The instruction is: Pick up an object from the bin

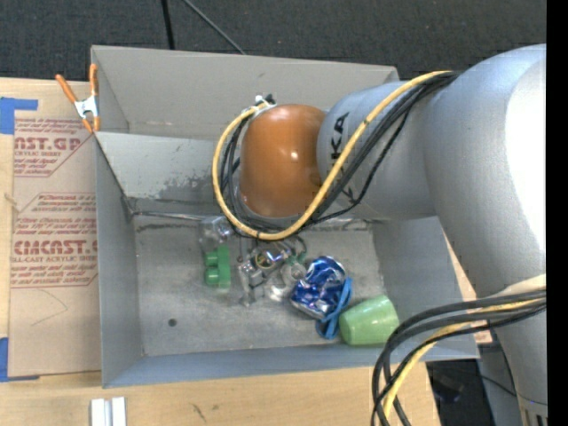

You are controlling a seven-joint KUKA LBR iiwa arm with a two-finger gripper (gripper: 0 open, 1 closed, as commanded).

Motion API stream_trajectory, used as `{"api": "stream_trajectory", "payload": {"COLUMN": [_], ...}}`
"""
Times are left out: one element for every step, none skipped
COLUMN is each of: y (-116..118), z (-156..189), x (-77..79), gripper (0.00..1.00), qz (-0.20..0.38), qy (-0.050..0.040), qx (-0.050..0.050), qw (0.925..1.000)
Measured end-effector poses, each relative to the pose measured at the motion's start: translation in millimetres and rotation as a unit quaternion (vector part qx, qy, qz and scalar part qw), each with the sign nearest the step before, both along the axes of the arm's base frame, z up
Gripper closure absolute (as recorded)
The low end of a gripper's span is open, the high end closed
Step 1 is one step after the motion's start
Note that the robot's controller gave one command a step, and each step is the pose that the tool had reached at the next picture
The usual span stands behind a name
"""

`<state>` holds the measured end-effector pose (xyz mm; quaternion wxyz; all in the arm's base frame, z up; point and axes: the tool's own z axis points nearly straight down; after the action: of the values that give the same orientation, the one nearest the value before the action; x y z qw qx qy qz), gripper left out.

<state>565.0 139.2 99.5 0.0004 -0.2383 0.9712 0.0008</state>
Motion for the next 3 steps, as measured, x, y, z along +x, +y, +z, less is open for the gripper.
{"api": "stream_trajectory", "payload": {"y": [5.3, 6.1, 6.4], "z": [-31.4, -31.6, -30.9], "x": [17.8, 17.9, 18.0], "gripper": [0.00, 0.00, 1.00], "qz": [-0.020, -0.021, -0.021], "qy": [-0.0004, -0.0010, -0.0007], "qx": [0.000, 0.002, 0.002], "qw": [0.9998, 0.9998, 0.9998]}}
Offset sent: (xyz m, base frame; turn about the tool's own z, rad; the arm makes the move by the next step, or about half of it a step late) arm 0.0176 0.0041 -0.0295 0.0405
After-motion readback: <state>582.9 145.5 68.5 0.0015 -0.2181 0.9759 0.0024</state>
